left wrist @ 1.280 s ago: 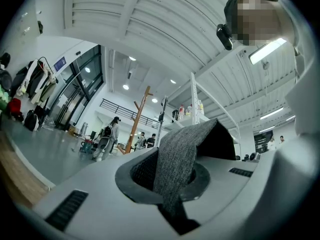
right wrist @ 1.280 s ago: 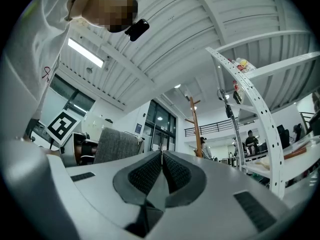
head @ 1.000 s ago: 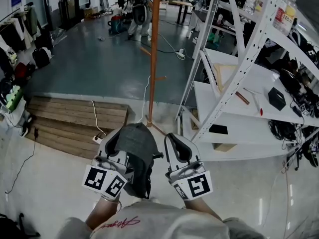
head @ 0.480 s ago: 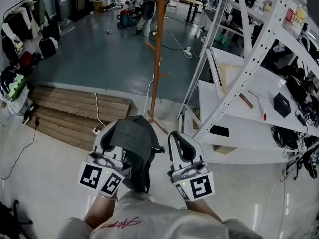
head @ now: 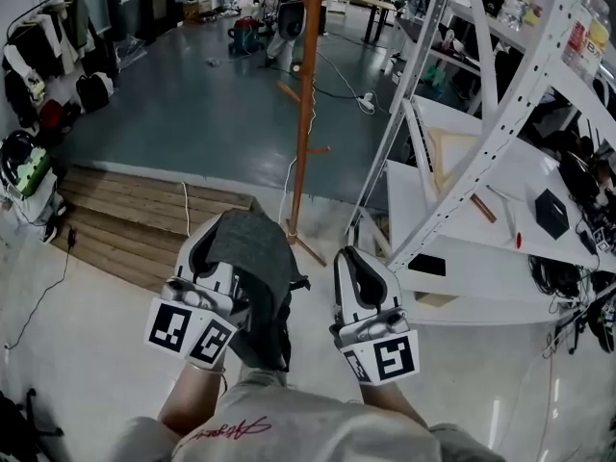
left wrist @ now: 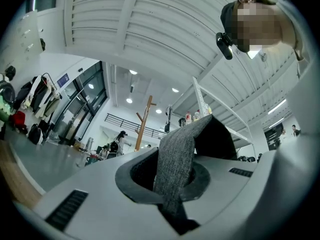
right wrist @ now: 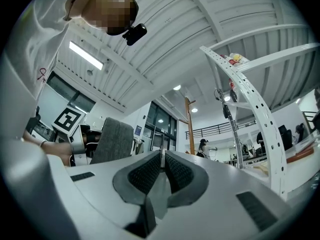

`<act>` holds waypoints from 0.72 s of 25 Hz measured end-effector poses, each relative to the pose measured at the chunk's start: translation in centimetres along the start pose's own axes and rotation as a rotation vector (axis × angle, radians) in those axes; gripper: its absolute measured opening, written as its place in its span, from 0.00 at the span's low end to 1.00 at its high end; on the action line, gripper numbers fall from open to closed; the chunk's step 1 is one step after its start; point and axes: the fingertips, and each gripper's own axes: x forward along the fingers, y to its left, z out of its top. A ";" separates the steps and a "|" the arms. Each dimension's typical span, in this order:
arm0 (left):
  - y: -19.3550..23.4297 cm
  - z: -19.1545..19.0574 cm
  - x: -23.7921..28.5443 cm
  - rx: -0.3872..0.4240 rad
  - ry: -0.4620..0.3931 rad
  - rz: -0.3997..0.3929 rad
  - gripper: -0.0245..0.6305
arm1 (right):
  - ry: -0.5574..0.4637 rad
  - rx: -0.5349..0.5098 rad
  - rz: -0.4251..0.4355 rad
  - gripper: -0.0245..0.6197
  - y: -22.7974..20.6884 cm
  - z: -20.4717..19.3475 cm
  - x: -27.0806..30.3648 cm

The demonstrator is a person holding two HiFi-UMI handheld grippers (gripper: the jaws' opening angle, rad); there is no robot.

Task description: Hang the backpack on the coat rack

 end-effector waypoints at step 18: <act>8.1 -4.8 11.5 -0.053 0.033 -0.059 0.09 | -0.011 0.005 -0.032 0.08 -5.0 -5.0 12.8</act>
